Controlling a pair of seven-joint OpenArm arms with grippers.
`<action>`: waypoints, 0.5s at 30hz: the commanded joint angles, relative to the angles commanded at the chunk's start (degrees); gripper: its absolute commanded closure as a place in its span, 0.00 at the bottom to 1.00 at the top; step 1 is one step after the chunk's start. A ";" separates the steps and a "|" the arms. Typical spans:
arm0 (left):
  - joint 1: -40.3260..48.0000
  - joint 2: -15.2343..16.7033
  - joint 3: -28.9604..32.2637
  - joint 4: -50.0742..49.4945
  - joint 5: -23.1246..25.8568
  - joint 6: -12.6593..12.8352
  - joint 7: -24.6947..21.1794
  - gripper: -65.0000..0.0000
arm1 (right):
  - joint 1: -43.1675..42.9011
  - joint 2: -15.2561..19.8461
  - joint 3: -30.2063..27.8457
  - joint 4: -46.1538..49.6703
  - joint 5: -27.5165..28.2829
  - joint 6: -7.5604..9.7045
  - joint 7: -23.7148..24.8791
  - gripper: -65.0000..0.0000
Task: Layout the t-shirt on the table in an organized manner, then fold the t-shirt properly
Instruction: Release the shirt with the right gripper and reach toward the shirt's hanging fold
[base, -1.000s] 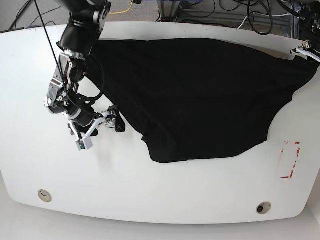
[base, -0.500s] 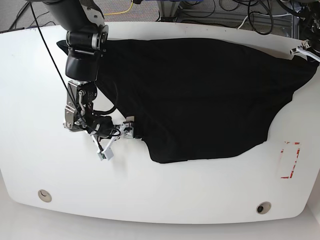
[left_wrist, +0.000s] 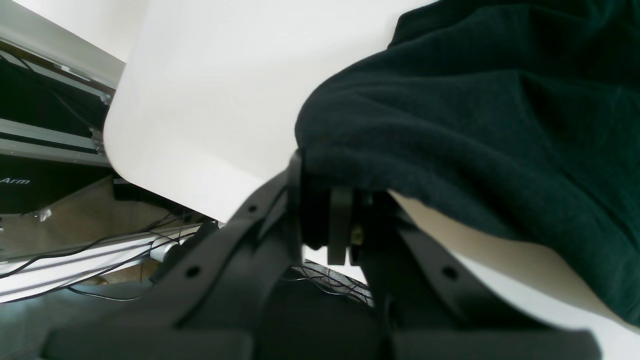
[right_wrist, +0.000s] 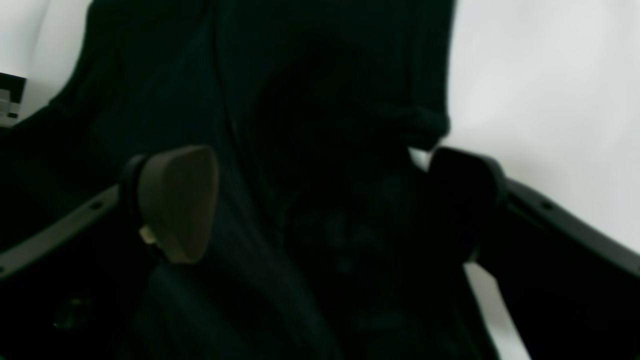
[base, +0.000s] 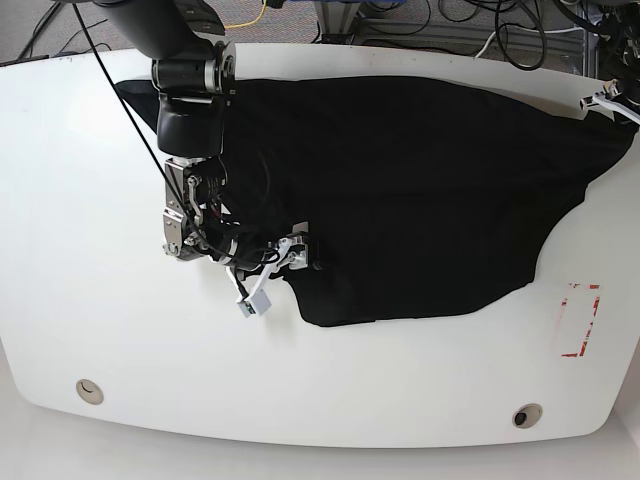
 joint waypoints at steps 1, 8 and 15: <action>0.00 0.00 0.00 0.00 0.00 0.00 0.00 1.00 | 0.00 -0.26 0.00 0.00 0.00 0.00 0.00 0.00; 0.00 0.00 0.00 0.00 0.00 0.00 0.00 1.00 | 0.00 -0.26 0.00 -0.09 -0.09 0.00 0.09 0.26; 0.00 0.00 0.00 0.00 0.00 0.00 0.00 1.00 | 0.00 -0.18 0.00 -0.09 -0.09 0.00 0.09 0.77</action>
